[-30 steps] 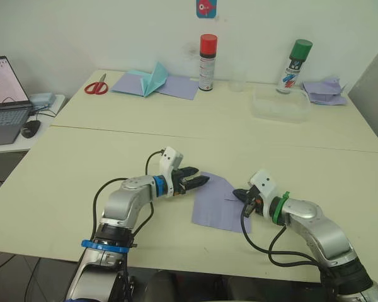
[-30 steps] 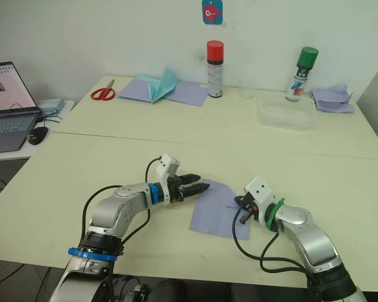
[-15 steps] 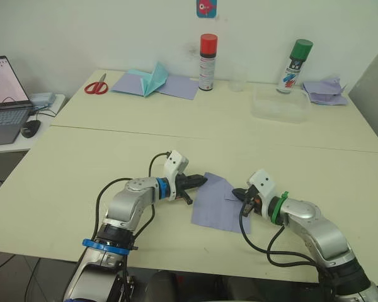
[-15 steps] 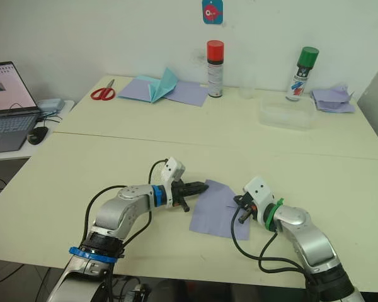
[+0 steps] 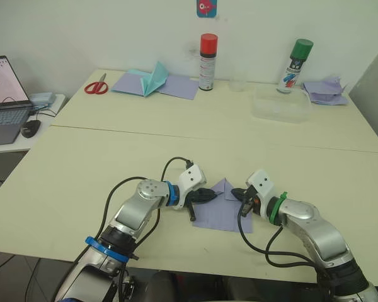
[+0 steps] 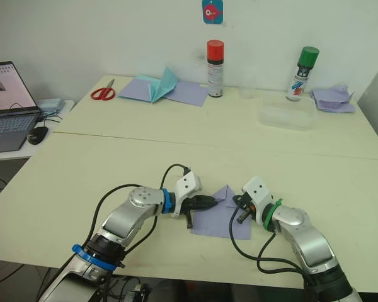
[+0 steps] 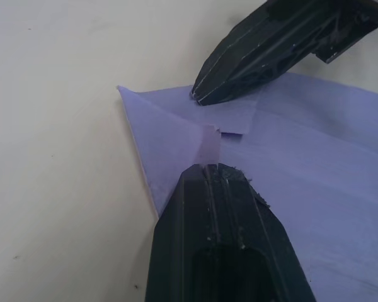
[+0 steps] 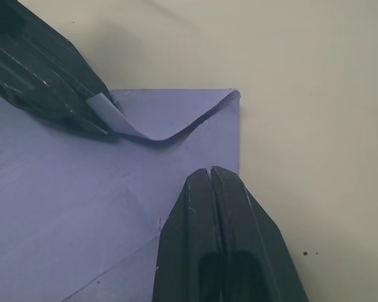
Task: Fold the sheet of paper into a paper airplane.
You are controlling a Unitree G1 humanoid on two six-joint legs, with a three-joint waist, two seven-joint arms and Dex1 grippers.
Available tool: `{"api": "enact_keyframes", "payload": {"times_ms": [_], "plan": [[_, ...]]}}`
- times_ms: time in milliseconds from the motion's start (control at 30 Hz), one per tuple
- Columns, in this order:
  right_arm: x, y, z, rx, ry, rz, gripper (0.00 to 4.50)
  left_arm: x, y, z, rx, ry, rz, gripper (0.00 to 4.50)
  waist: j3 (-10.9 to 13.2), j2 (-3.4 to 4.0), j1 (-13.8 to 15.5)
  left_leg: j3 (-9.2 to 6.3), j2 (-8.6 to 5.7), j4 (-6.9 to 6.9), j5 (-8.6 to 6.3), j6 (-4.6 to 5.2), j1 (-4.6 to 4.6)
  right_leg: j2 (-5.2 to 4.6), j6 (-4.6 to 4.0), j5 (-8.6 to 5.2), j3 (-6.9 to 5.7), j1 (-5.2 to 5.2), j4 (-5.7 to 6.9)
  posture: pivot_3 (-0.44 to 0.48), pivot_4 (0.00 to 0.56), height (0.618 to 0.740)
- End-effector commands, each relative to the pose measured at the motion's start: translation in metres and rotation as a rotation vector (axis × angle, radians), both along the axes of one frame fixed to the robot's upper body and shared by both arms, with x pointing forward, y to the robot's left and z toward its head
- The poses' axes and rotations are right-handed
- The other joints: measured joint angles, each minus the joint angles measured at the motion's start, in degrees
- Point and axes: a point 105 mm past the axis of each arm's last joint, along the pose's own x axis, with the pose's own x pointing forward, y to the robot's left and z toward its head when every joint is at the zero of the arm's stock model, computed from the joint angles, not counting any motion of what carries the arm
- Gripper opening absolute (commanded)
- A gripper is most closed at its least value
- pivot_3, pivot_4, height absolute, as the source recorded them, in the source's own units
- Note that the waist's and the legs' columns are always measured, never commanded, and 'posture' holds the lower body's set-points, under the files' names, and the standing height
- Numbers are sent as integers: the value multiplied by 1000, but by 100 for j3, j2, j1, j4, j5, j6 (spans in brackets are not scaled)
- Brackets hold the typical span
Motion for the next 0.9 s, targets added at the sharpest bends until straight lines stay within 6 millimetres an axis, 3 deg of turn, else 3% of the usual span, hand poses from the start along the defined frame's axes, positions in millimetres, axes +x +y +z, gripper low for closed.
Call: {"api": "enact_keyframes", "payload": {"times_ms": [33, 133, 300, 533, 900], "plan": [[-8, 3, -19, -14, 86, 15, 0, -1, -6, -2, 15, -3, -38, 20, 0, 0, 3, 0, 0, 0, 0, 0, 0, 0, 0, 0, 0, 0, 0, 0, 150, 740], [-5, 6, -12, 24, 59, 19, 0, 0, -7, -6, 30, 15, -38, 20, 0, 0, 6, 0, -2, 0, 0, 0, 0, -1, 0, 0, 0, 1, 0, 0, 150, 740], [9, 16, 18, 186, -21, 12, 0, 5, -5, -11, 44, 33, -12, 20, 12, 15, 30, -2, -6, 3, 0, 1, -3, -1, 0, 0, -2, 1, 0, 0, 150, 740], [21, 32, 8, 140, 4, 41, 0, 3, -2, -12, 57, 46, -21, 20, 17, 21, 30, -1, -11, 1, 1, 3, -8, -3, 0, 0, -2, -3, -1, 0, 150, 740], [29, 27, -10, 67, 40, 61, 0, -1, 4, -15, 91, 30, -37, 20, 16, 22, 28, 0, -10, -2, 1, 3, -6, -3, 0, 0, -2, -2, 0, 0, 150, 740]]}}
